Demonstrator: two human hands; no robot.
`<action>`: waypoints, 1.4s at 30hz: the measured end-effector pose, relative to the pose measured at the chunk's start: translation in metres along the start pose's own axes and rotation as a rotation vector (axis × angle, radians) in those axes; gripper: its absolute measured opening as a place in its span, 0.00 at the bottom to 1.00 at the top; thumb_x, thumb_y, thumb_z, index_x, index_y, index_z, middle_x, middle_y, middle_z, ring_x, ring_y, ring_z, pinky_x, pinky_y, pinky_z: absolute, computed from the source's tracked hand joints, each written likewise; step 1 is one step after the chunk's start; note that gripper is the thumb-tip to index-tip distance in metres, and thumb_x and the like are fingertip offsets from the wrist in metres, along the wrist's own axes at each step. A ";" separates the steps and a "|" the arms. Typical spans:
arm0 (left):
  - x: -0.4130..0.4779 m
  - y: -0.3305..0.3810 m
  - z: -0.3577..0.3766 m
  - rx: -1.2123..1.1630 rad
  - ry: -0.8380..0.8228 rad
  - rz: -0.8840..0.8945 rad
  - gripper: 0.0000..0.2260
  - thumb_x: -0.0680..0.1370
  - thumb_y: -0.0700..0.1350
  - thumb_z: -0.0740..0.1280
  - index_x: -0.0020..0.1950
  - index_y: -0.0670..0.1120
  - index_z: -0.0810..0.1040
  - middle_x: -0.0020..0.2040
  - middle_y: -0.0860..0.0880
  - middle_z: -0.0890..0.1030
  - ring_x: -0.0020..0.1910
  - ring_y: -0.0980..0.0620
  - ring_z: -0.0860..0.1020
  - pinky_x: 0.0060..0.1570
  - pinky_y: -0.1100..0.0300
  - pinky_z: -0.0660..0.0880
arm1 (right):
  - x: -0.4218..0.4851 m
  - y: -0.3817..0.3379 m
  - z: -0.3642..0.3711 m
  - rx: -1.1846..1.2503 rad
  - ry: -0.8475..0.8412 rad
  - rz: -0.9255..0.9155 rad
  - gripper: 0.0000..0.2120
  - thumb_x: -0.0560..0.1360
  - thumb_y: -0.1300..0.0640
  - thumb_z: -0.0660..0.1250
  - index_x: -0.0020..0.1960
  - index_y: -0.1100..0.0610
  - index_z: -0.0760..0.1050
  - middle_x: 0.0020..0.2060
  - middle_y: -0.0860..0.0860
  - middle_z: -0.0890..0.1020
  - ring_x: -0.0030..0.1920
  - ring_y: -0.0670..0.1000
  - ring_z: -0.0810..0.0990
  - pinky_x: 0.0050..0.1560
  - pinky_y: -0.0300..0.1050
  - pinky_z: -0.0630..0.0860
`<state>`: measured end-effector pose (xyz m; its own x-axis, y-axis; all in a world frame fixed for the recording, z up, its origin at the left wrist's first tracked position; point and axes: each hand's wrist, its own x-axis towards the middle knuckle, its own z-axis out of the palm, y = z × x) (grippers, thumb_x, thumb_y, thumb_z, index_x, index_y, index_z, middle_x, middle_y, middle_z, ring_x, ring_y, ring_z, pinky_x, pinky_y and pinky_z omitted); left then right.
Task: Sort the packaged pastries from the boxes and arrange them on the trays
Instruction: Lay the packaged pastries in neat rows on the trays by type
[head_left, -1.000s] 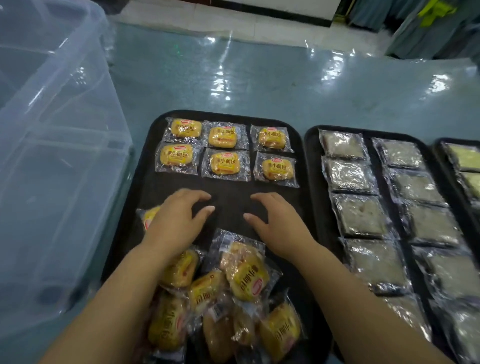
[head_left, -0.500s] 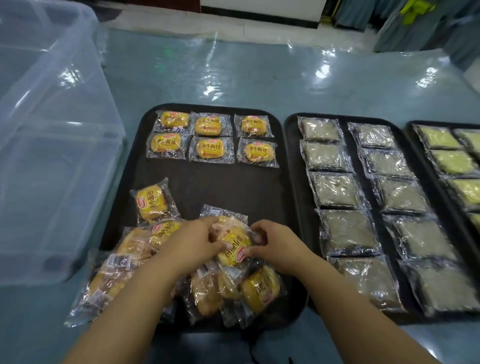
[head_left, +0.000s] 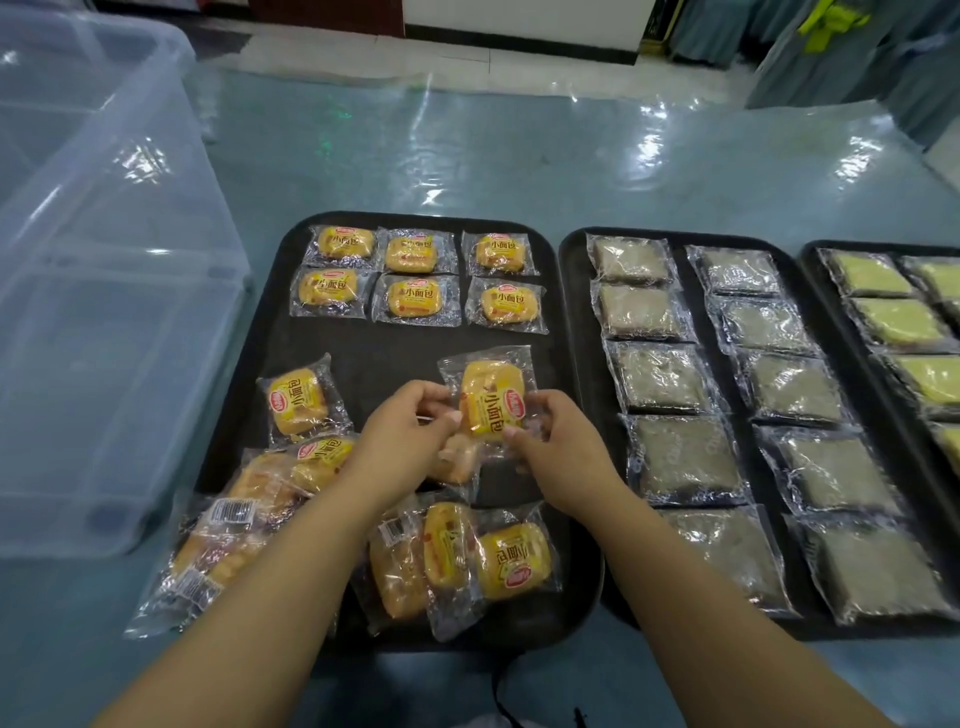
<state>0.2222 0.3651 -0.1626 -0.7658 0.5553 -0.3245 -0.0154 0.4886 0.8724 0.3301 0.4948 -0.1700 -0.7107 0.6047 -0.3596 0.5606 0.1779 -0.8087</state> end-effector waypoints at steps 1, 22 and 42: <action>0.003 -0.003 -0.001 0.118 0.010 0.039 0.12 0.78 0.43 0.65 0.61 0.49 0.73 0.53 0.53 0.77 0.48 0.55 0.77 0.46 0.61 0.76 | 0.001 0.000 -0.003 -0.005 0.037 -0.001 0.14 0.75 0.55 0.68 0.58 0.48 0.69 0.48 0.44 0.79 0.48 0.48 0.80 0.50 0.54 0.80; 0.040 -0.022 -0.003 0.696 -0.267 0.152 0.21 0.78 0.54 0.61 0.71 0.53 0.67 0.59 0.53 0.65 0.58 0.51 0.69 0.59 0.55 0.69 | 0.037 0.003 -0.028 -0.176 0.128 0.030 0.15 0.78 0.56 0.63 0.64 0.53 0.69 0.53 0.50 0.78 0.49 0.48 0.74 0.47 0.42 0.69; 0.064 -0.018 -0.015 0.458 0.212 -0.123 0.30 0.75 0.43 0.69 0.72 0.48 0.59 0.67 0.44 0.69 0.64 0.44 0.70 0.61 0.52 0.69 | 0.055 0.004 -0.027 -0.208 0.077 0.042 0.15 0.79 0.56 0.61 0.65 0.49 0.70 0.50 0.47 0.78 0.42 0.42 0.74 0.36 0.36 0.67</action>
<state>0.1638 0.3820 -0.1933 -0.8901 0.3497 -0.2923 0.1331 0.8128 0.5672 0.3044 0.5501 -0.1803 -0.6549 0.6708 -0.3479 0.6703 0.3031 -0.6773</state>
